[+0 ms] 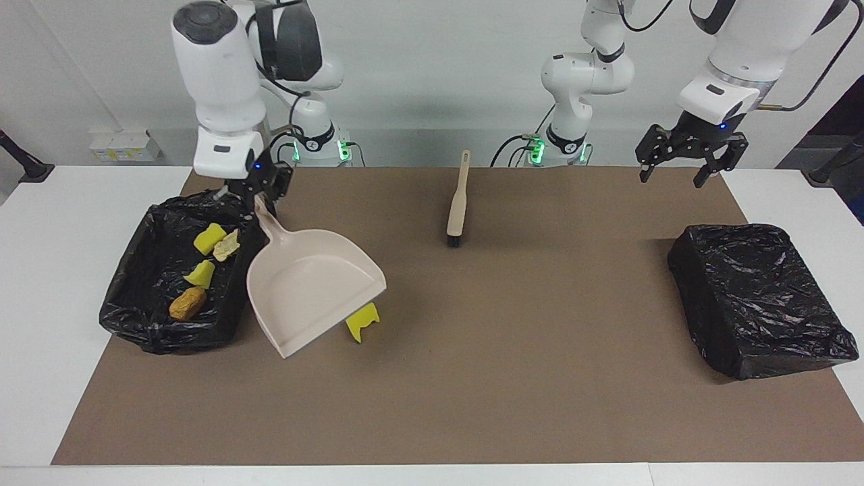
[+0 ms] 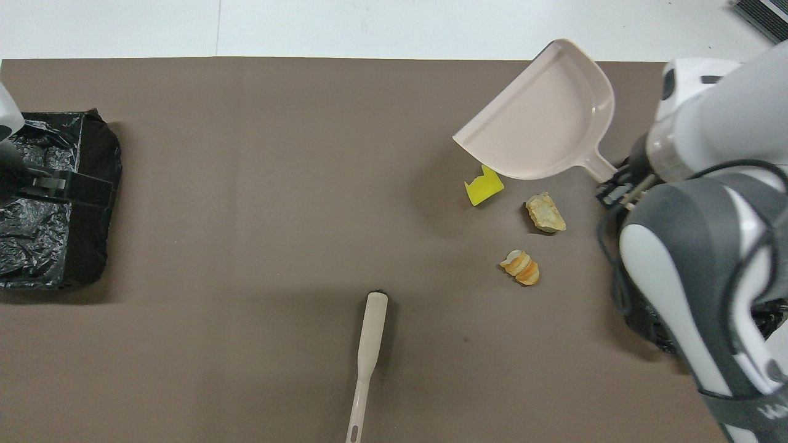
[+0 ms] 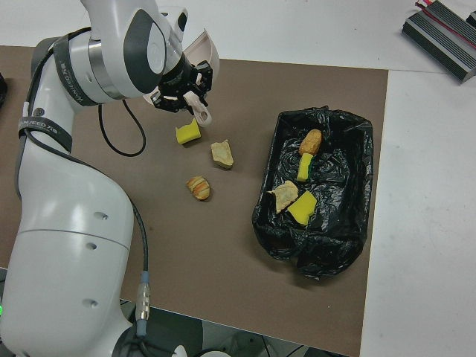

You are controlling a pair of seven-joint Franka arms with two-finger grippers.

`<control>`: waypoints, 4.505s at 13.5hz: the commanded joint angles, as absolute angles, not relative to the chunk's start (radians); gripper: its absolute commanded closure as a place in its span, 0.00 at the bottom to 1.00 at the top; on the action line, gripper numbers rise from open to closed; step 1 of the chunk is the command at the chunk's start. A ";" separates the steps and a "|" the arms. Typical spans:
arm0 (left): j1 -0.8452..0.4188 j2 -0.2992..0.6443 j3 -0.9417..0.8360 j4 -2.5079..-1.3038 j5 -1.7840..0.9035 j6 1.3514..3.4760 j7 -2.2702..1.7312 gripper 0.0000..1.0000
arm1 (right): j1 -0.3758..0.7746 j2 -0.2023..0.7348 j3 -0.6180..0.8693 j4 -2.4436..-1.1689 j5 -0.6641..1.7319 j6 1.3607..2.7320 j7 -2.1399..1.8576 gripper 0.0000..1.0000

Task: Sweep and dump trash in bin
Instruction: 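Bring the empty dustpan back to the table middle with the right gripper, then grasp the dustpan handle with the left gripper while the right gripper takes the brush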

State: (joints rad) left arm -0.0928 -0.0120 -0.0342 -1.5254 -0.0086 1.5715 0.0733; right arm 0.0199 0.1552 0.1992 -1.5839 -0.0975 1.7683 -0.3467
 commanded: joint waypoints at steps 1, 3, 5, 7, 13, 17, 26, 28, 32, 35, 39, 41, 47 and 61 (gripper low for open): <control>-0.084 -0.014 -0.040 -1.519 0.002 1.554 0.074 0.00 | 0.150 0.254 0.192 -1.569 -0.051 1.879 0.052 1.00; -0.084 -0.014 -0.040 -1.519 0.002 1.554 0.074 0.00 | 0.239 0.288 0.193 -1.566 -0.043 1.911 0.287 1.00; -0.081 -0.014 -0.040 -1.519 0.002 1.554 0.075 0.00 | 0.311 0.310 0.193 -1.568 0.006 1.949 0.465 1.00; -0.083 -0.014 -0.040 -1.519 0.002 1.552 0.074 0.00 | 0.372 0.340 0.193 -1.568 0.031 1.976 0.623 1.00; -0.100 -0.021 -0.049 -1.519 0.002 1.525 0.071 0.00 | 0.485 0.469 0.193 -1.575 0.040 2.172 0.783 1.00; -0.100 -0.034 -0.049 -1.545 -0.003 1.540 0.072 0.00 | 0.480 0.503 0.193 -1.605 0.048 2.207 0.686 1.00; -0.155 0.003 -0.051 -1.601 -0.011 1.701 0.072 0.00 | 0.518 0.348 0.198 -1.640 0.145 1.870 0.718 0.00; -0.196 0.011 -0.051 -1.661 -0.030 1.776 0.075 0.00 | 0.557 0.264 0.201 -1.786 0.223 1.890 0.722 0.00; -0.360 0.081 -0.051 -1.782 -0.058 2.008 0.005 0.00 | 0.714 0.074 0.201 -2.113 0.337 2.098 0.891 0.00; -0.466 0.201 -0.051 -1.815 -0.058 2.110 -0.100 0.00 | 0.761 -0.014 0.201 -2.265 0.399 2.179 0.893 0.00; -0.532 0.302 -0.051 -1.855 -0.058 2.295 -0.175 0.00 | 0.772 0.011 0.201 -2.318 0.419 2.312 0.890 0.00; -0.537 0.308 -0.051 -1.871 -0.058 2.304 -0.178 0.00 | 0.772 0.011 0.199 -2.318 0.423 2.313 0.870 0.00; -0.561 0.308 -0.051 -1.898 -0.057 2.328 -0.189 0.71 | 0.743 0.026 0.196 -2.313 0.423 2.321 0.793 0.96; -0.442 0.265 -0.034 -1.841 0.204 2.204 0.728 1.00 | 0.462 -0.258 0.189 -2.254 0.206 1.735 0.576 1.00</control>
